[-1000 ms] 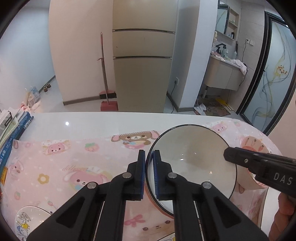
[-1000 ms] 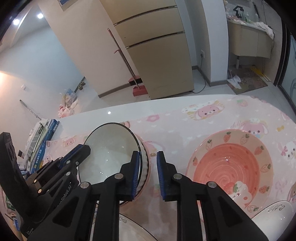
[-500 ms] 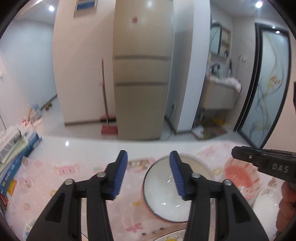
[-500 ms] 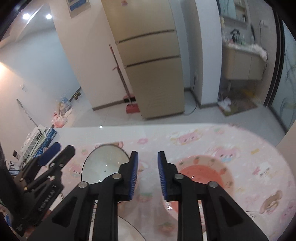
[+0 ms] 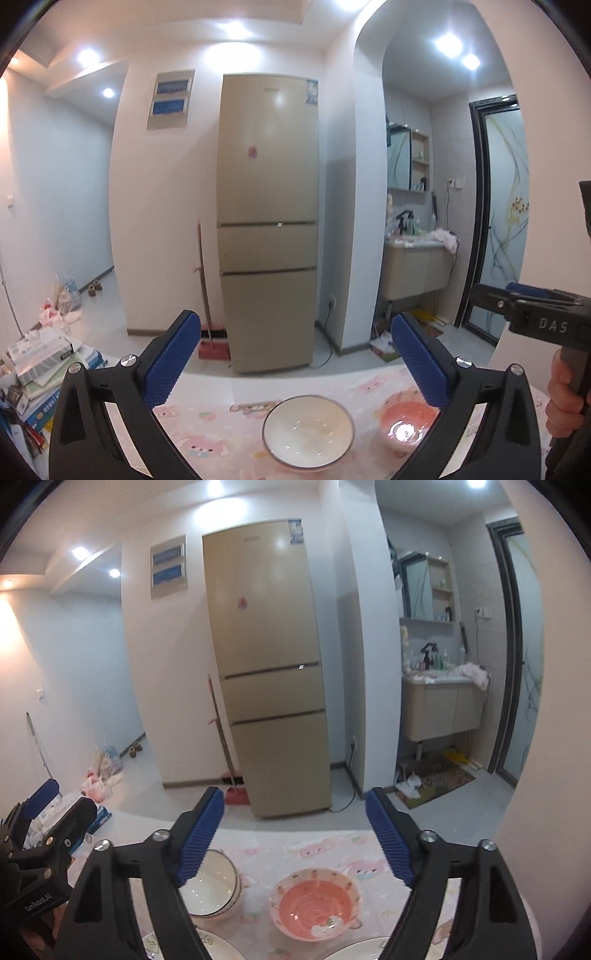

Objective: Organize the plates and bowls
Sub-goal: 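Raise the left tool and move it toward the pink strawberry bowl, then close the left tool on the pink strawberry bowl's rim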

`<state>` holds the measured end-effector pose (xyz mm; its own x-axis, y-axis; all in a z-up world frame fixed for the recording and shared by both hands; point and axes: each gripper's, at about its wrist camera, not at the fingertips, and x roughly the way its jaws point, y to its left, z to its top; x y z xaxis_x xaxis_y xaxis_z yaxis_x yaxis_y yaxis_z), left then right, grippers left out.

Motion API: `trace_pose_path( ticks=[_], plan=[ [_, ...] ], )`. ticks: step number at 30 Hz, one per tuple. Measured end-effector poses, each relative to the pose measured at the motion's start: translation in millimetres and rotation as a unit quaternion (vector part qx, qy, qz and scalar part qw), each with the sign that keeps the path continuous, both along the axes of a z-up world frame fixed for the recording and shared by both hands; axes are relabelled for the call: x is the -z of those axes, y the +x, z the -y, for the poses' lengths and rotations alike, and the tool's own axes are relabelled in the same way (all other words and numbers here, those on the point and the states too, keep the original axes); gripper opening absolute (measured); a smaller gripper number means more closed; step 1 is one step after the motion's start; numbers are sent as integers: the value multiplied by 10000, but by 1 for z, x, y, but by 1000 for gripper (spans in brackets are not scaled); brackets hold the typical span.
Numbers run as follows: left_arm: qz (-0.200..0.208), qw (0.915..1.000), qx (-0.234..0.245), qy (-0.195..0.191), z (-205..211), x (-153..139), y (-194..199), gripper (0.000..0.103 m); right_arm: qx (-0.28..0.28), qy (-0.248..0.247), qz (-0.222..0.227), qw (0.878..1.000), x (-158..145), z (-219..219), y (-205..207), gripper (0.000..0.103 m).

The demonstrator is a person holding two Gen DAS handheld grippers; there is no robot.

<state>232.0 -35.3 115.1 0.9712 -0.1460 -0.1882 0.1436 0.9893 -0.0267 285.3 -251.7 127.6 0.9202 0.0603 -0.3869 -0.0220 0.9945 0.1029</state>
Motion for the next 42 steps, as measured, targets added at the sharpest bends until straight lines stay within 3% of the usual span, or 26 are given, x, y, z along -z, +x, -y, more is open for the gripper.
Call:
trace_pose_path(
  ticks=[3,6,10,14,17,20,25,30,34,37,42],
  plan=[
    [52,9999,132,-59,8,-7,-10,103,332,-2,325,9989,-17,19,-22,89],
    [88,9991,414,-73,27,-10,-19,103,532,138,519,9971,-26,38,-41,102],
    [8,9989,438,191,62,-19,-15,103,761,350,737,9938,-28,63,-63,103],
    [-107,9985,433,322,97,-36,2,103,871,488,599,9932,-23,80,-56,103],
    [-398,9985,371,-85,109,-34,22,103,983,632,367,9925,-14,100,-45,103],
    [-625,9960,442,-462,112,-15,31,103,1118,608,130,9918,-3,116,-33,103],
    [-1217,9907,588,-132,124,27,59,103,1211,938,-272,9878,16,139,-8,103],
    [-1846,9811,573,36,131,60,86,103,894,1432,-935,9812,50,150,24,103],
    [-2537,9646,631,-348,126,85,102,103,534,1763,-1588,9700,87,150,51,103],
    [-2760,9566,752,-552,121,97,105,103,237,1952,-1947,9609,112,144,67,103],
    [-2996,9490,819,-546,118,110,112,103,-82,2325,-2463,9408,150,136,83,103]
  ],
)
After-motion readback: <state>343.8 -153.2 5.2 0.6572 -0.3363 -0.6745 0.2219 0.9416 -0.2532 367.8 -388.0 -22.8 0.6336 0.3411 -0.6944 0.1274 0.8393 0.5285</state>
